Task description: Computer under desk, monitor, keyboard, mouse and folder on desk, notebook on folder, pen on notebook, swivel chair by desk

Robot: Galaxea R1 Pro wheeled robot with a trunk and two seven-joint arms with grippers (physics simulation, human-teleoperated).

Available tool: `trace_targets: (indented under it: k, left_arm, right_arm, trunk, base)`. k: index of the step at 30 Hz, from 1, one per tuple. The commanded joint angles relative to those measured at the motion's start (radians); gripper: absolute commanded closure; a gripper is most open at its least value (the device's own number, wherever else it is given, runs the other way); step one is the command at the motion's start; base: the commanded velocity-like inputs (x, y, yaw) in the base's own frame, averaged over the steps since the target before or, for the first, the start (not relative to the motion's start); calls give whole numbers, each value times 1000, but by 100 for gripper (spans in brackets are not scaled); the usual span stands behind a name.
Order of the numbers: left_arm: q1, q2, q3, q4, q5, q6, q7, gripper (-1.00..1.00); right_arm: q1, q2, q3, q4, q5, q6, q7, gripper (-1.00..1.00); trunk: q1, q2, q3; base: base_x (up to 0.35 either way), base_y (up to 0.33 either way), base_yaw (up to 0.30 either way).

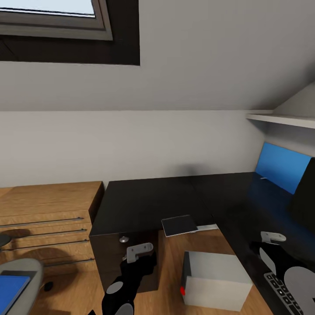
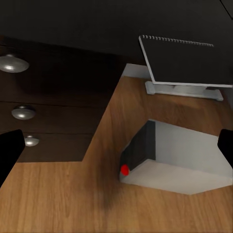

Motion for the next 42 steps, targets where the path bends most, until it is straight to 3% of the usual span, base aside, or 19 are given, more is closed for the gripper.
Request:
trace_targets:
  k: [1, 10, 24, 25, 42]
  left_arm:
    - [-1, 0, -2, -2, 4, 3, 8, -100]
    - [-1, -2, -4, -2, 3, 3, 9, -100]
    - [-1, -1, -3, -2, 5, 3, 8, -100]
    - [-1, -1, -3, -2, 5, 3, 8, -100]
    - [-1, -2, -3, -1, 5, 3, 8, -100]
  right_arm:
    - [0, 0, 4, -2, -12, 4, -5, 100]
    - [0, 0, 4, -1, -12, 4, -5, 100]
    - [0, 1, 4, -2, -12, 5, -5, 100]
    - [0, 1, 4, -2, -12, 5, -5, -100]
    - [0, 0, 4, -5, -12, 4, -14, -100]
  trunk:
    - [0, -1, -1]
    - [27, -50, -23]
    - [27, -50, -23]
    - [27, -50, -23]
    - [27, -50, -23]
  base:
    - [3, 0, 0]
    - [0, 0, 0]
    - [0, 0, 0]
    - [0, 0, 0]
    - [0, 0, 0]
